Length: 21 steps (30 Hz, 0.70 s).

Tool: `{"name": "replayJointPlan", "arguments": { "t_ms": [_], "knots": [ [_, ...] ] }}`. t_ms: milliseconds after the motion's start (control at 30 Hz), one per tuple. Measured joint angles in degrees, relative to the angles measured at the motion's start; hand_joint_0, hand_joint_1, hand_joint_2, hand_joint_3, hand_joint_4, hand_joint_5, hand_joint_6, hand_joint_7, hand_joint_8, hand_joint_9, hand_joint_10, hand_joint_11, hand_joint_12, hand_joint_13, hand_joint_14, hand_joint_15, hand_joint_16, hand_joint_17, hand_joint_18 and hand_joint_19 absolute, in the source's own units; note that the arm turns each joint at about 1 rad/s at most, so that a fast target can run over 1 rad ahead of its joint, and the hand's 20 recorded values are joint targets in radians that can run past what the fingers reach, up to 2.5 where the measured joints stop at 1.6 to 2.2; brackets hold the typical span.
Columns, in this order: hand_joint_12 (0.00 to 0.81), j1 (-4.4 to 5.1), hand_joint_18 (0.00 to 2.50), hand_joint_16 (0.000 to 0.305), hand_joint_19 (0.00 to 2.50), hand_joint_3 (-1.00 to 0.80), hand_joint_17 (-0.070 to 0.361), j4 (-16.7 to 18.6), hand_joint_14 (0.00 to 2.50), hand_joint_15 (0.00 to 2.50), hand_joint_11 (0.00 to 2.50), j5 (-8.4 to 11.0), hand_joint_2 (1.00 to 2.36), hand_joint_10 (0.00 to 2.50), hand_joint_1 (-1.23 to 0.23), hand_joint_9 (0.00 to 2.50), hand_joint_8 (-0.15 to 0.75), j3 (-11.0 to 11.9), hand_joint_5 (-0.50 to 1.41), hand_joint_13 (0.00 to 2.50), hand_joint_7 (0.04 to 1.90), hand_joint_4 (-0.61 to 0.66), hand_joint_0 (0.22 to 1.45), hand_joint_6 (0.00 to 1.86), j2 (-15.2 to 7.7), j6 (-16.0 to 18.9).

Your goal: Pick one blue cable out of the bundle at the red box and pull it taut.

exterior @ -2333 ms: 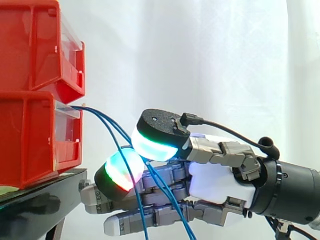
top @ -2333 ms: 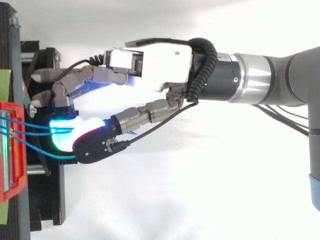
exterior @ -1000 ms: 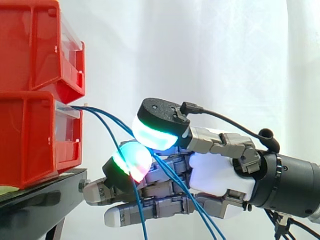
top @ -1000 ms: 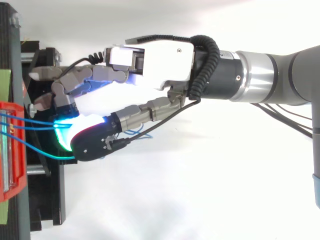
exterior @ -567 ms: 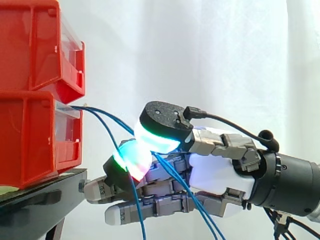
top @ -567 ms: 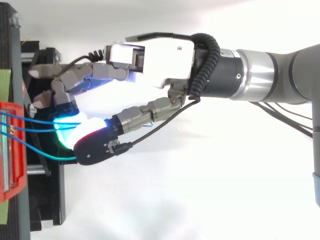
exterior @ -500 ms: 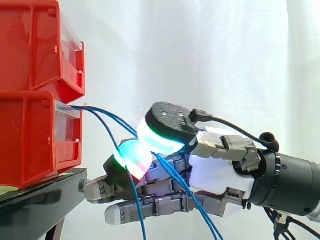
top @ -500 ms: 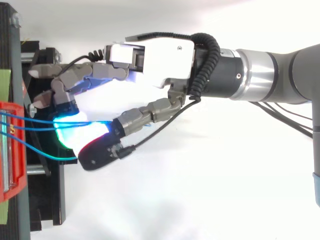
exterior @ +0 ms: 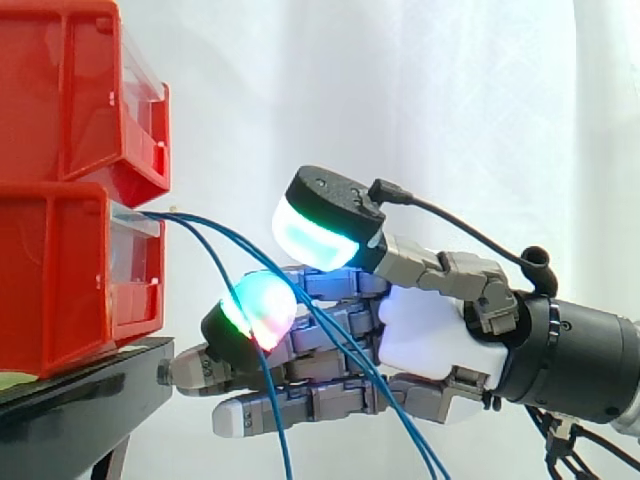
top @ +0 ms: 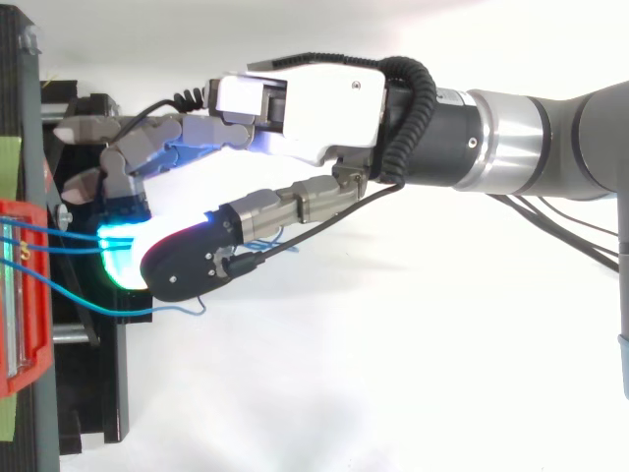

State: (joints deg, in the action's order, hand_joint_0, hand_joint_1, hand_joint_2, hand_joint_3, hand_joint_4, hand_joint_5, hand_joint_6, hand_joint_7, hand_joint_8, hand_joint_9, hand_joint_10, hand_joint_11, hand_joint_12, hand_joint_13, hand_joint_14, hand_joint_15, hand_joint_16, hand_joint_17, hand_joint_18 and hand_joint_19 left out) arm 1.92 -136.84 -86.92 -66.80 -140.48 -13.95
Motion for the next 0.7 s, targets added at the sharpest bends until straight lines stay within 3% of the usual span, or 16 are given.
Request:
{"name": "replayJointPlan", "arguments": {
  "t_ms": [67,300,700],
  "knots": [
    [0.393,-0.01,0.37,0.067,0.2,-0.15,0.15,0.0,0.0,0.0,0.03,0.0,1.01,0.0,-0.49,0.75,0.335,0.0,-0.05,0.28,1.02,0.66,0.61,0.5,0.0,-0.01],
    [0.392,0.01,0.38,0.066,0.2,-0.15,0.149,0.0,0.0,0.0,0.04,-0.01,1.01,0.0,-0.52,0.76,0.342,0.0,-0.05,0.29,1.04,0.65,0.62,0.5,0.03,-0.02],
    [0.364,-0.45,0.41,0.058,0.21,-0.12,0.131,0.06,0.0,0.0,0.1,-0.19,1.02,0.0,-0.67,0.74,0.323,-0.01,-0.05,0.3,1.23,0.42,0.63,0.5,0.02,-0.02]
  ]
}}
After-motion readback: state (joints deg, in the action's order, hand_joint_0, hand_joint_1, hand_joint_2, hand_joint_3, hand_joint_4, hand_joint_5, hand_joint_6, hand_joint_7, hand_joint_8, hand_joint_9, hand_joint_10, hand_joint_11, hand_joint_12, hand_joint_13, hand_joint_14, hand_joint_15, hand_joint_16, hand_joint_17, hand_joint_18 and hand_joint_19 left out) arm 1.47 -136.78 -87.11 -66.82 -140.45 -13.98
